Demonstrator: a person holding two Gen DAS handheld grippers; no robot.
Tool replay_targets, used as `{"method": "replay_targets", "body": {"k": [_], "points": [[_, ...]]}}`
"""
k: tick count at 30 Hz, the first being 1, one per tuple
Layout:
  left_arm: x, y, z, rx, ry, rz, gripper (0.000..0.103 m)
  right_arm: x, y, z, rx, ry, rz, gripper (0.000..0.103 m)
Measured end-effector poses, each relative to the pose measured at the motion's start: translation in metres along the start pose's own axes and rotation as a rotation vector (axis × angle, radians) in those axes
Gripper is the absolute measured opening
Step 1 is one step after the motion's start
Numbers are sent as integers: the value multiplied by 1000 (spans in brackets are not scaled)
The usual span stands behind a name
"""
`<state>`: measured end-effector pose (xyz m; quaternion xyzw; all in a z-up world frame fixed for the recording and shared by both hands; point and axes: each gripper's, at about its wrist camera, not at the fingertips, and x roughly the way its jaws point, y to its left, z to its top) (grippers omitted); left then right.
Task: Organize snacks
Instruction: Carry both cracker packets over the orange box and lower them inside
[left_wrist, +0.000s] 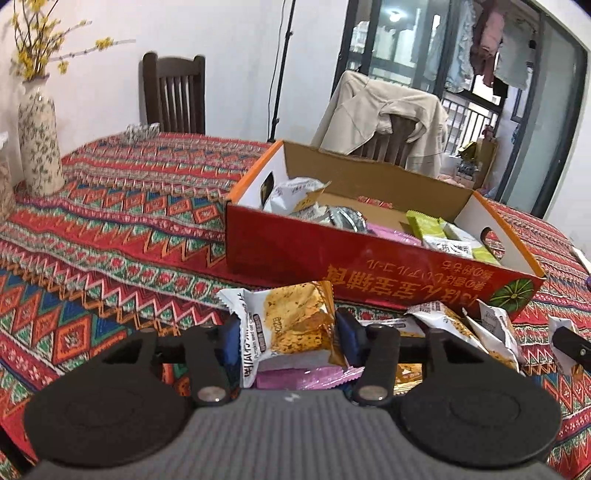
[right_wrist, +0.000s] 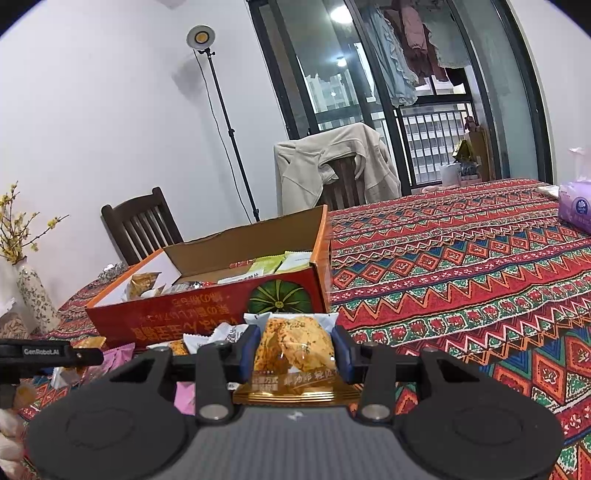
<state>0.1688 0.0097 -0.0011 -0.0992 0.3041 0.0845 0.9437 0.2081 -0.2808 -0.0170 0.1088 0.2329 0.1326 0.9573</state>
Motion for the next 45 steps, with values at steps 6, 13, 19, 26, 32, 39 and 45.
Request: {"method": "replay_targets", "body": {"k": [6, 13, 19, 26, 32, 39, 45], "points": [[-13, -2, 6, 32, -54, -34, 52, -3, 4, -1, -21, -24, -11, 42], [-23, -8, 23, 75, -123, -75, 52, -14, 26, 7, -95, -47, -15, 42], [-23, -18, 43, 121, -180, -95, 52, -14, 52, 25, -176, -86, -2, 42], [-16, -30, 66, 106, -224, -124, 52, 2, 76, 50, -249, -124, 6, 42], [-4, -41, 78, 102, -258, -132, 52, 26, 90, 74, -268, -152, -3, 42], [26, -51, 90, 64, -315, -102, 52, 66, 92, 91, -223, -167, -35, 42], [53, -41, 86, 68, -294, -88, 52, 94, 81, 78, -203, -176, -81, 41]]}}
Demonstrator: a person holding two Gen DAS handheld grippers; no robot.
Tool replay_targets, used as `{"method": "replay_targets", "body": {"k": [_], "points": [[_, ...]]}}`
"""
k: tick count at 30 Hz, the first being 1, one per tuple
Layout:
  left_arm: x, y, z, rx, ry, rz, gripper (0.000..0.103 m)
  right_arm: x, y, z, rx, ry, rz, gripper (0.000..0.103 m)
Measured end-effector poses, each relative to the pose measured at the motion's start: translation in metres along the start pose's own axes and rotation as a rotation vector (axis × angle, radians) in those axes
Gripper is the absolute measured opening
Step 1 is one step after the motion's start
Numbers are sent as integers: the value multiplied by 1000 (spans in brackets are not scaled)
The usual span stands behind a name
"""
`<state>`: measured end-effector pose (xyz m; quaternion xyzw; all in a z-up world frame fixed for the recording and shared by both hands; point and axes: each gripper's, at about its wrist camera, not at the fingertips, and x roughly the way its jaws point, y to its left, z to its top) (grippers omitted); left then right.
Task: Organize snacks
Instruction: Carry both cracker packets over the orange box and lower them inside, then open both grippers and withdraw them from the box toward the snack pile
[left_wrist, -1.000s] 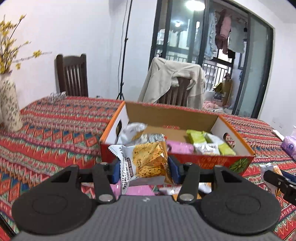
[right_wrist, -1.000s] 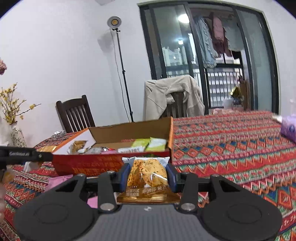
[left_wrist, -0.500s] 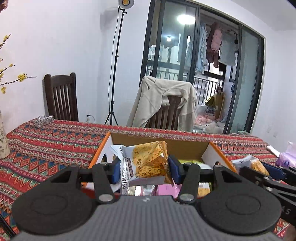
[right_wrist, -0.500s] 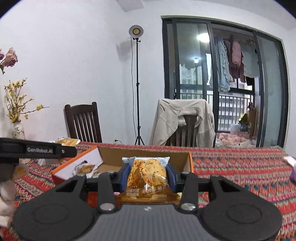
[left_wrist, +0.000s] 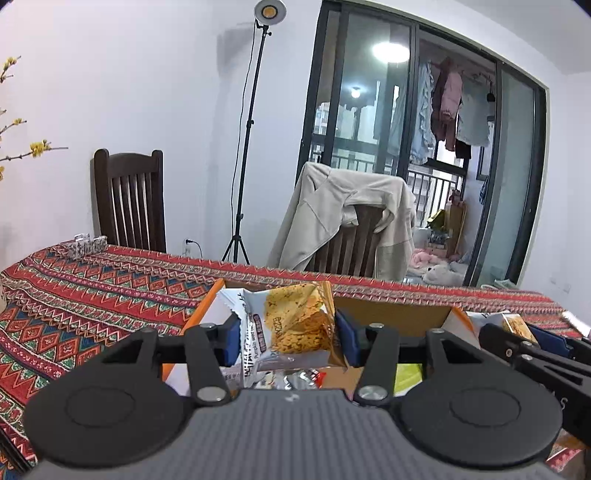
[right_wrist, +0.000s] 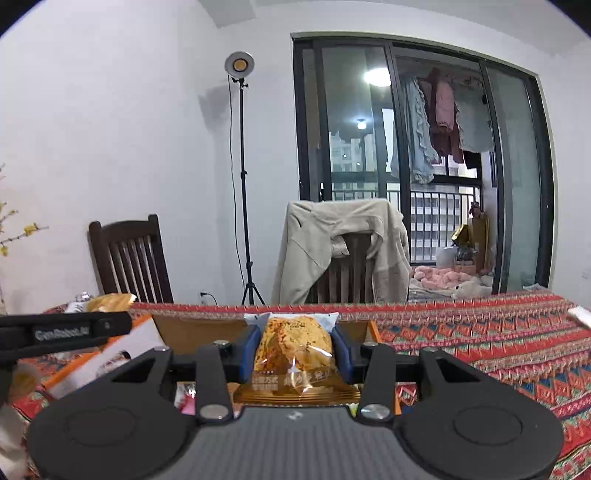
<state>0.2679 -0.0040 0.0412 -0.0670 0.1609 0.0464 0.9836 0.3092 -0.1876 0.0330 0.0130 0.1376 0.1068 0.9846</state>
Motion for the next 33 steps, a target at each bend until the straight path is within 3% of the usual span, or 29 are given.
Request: {"method": "replay_targets", "body": {"k": [8, 11, 13, 14, 16, 18, 33], "points": [[13, 5, -12, 31, 31, -23, 54, 12, -9, -15, 29, 58, 32, 42], [11, 9, -13, 1, 28, -55, 75, 10, -14, -18, 48, 66, 26, 47], [7, 12, -13, -17, 9, -45, 89, 9, -18, -17, 68, 64, 28, 72], [5, 13, -14, -24, -3, -37, 98, 7, -20, -18, 77, 57, 30, 78], [1, 16, -14, -46, -24, -30, 103, 3, -22, -18, 88, 43, 28, 94], [0, 18, -14, -61, -31, -21, 103, 3, -23, -19, 94, 36, 20, 103], [-13, 13, -2, -93, -36, 6, 103, -2, -21, -9, 81, 38, -6, 103]]}}
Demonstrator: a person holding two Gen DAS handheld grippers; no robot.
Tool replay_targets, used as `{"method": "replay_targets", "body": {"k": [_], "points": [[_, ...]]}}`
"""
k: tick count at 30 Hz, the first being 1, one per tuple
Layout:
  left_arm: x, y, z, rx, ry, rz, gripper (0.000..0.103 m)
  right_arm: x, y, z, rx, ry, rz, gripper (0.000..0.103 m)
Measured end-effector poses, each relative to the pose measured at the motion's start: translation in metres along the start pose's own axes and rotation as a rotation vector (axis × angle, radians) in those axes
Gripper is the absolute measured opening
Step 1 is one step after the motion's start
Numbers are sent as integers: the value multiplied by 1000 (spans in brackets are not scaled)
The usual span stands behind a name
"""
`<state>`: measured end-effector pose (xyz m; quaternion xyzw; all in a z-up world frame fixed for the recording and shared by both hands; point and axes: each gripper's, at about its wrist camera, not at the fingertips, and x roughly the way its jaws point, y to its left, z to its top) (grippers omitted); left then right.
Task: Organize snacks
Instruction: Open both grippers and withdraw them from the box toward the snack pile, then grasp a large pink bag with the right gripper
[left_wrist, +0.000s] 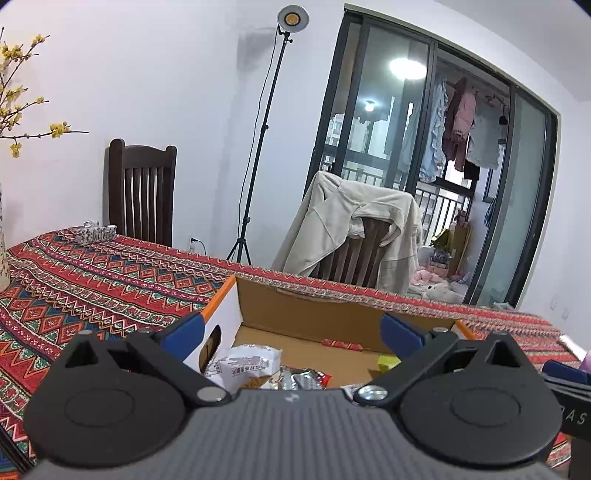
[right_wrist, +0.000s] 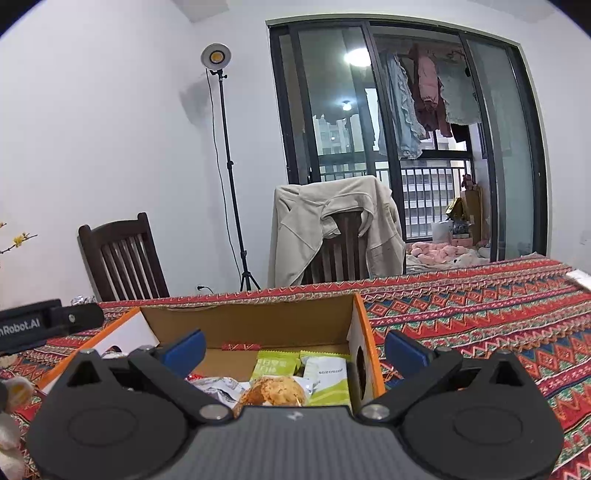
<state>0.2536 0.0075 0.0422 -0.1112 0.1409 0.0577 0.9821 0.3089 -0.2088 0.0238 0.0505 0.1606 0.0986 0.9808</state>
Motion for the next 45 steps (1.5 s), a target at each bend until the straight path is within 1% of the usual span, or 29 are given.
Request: {"method": "replay_targets", "body": {"k": [8, 17, 22, 27, 30, 36, 39, 45], "points": [[-26, 3, 13, -13, -12, -4, 103, -31, 4, 14, -18, -12, 17, 103], [-54, 17, 7, 3, 11, 7, 103, -61, 5, 10, -36, 15, 32, 103], [-69, 27, -1, 11, 30, 36, 103, -75, 5, 2, -45, 41, 38, 103], [-83, 42, -12, 17, 70, 43, 103, -86, 7, -12, -55, 86, 53, 103], [-91, 51, -20, 41, 103, 45, 103, -93, 8, -22, -63, 117, 65, 103], [-105, 73, -41, 76, 168, 56, 103, -100, 9, -43, -67, 211, 101, 103], [-109, 85, -51, 80, 208, 49, 103, -103, 10, -53, -75, 243, 105, 103], [-120, 98, -75, 100, 236, 27, 103, -107, 16, -71, -79, 313, 132, 103]]}}
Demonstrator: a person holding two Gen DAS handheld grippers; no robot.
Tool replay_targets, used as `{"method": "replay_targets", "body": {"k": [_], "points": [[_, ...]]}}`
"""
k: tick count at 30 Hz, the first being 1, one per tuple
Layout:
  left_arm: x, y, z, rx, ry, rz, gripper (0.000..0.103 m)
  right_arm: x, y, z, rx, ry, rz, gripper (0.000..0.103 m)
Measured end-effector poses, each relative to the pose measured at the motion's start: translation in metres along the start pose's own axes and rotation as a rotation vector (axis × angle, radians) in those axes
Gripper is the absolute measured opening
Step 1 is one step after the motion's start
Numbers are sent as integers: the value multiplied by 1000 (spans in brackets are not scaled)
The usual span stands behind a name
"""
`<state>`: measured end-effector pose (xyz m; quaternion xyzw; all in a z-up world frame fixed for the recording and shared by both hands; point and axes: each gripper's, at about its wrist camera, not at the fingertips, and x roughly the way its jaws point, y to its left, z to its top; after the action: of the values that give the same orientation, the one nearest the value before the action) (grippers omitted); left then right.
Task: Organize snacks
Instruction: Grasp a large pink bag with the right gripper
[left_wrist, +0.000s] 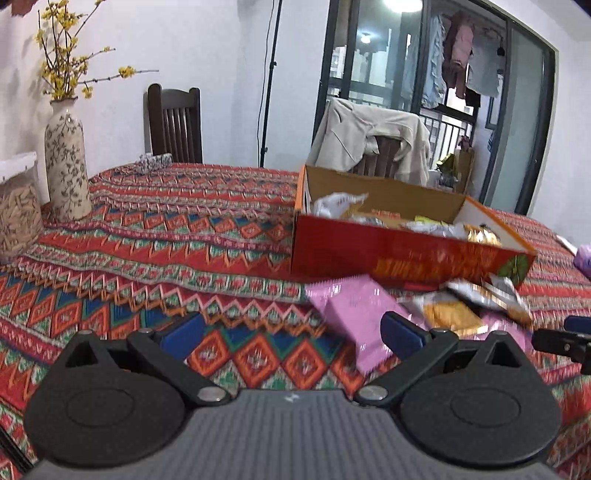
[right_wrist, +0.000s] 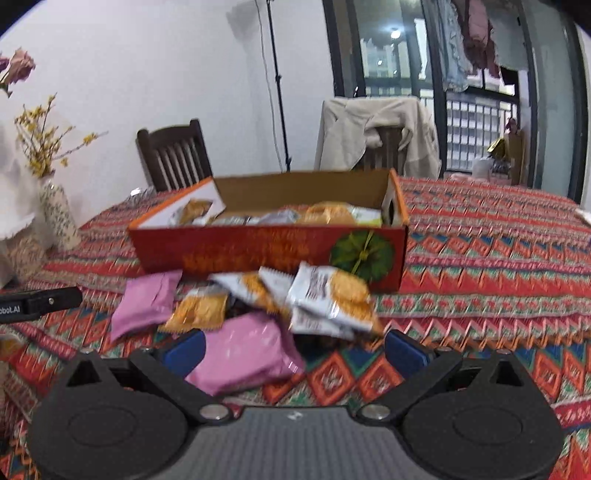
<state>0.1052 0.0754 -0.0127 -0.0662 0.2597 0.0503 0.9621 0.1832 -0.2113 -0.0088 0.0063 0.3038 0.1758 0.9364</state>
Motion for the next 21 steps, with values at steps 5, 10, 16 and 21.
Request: {"method": "replay_targets", "body": {"k": [5, 10, 16, 21], "points": [[3, 6, -9, -42, 12, -13, 103, 6, 15, -5, -34, 41, 25, 103], [3, 4, -10, -36, 18, -30, 103, 16, 31, 0, -79, 63, 55, 103], [4, 7, -10, -57, 20, -41, 103, 35, 41, 7, -131, 107, 52, 103], [3, 10, -10, -71, 21, -53, 103, 55, 45, 8, -157, 166, 41, 103]]}}
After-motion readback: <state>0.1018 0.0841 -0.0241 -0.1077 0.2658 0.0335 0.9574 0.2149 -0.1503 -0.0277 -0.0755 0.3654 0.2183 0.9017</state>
